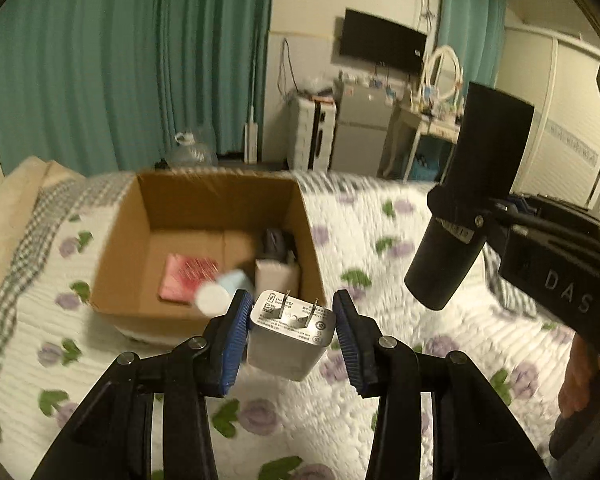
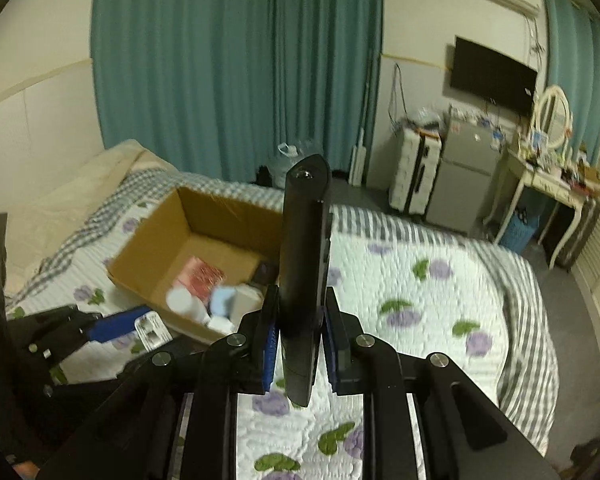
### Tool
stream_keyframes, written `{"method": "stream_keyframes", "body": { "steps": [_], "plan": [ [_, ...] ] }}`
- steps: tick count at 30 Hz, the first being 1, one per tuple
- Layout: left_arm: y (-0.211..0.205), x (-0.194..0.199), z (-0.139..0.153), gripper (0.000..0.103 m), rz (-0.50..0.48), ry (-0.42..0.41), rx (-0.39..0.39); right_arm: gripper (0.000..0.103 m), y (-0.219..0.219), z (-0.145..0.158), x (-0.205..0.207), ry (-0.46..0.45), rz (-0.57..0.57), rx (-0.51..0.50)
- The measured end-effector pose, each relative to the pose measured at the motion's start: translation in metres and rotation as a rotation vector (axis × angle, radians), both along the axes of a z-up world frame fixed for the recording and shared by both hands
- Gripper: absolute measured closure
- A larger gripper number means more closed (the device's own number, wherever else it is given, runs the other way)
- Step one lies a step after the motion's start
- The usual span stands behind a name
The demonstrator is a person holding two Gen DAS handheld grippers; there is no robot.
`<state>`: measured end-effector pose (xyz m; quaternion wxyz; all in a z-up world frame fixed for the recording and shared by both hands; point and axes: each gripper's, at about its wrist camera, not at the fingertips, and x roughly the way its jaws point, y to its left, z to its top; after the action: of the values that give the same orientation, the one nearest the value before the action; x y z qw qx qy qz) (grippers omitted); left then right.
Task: Organize rigid objects
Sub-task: 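Drop the small white charger into the box with the left gripper while the right holds the remote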
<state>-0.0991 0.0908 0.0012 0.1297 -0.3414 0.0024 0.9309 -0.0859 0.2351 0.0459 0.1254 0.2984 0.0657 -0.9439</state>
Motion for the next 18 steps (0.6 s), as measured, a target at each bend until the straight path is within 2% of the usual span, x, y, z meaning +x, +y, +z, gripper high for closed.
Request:
{"method": "stream_keyframes", "body": {
  "steps": [4, 8, 12, 18],
  "plan": [
    [-0.023, -0.012, 0.016, 0.060, 0.038, 0.024, -0.001, 0.084, -0.016, 0.017, -0.010, 0.034, 0.040, 0.011],
    [-0.042, -0.031, 0.018, 0.060, 0.073, 0.033, -0.021, 0.084, -0.035, 0.022, -0.027, 0.046, 0.085, 0.020],
    [-0.056, -0.057, 0.009, 0.060, 0.101, 0.023, -0.037, 0.084, -0.051, 0.014, -0.050, 0.035, 0.118, 0.024],
    [-0.068, -0.095, -0.017, 0.060, 0.118, -0.007, -0.081, 0.084, -0.069, -0.014, -0.084, -0.002, 0.151, 0.016]
  ]
}}
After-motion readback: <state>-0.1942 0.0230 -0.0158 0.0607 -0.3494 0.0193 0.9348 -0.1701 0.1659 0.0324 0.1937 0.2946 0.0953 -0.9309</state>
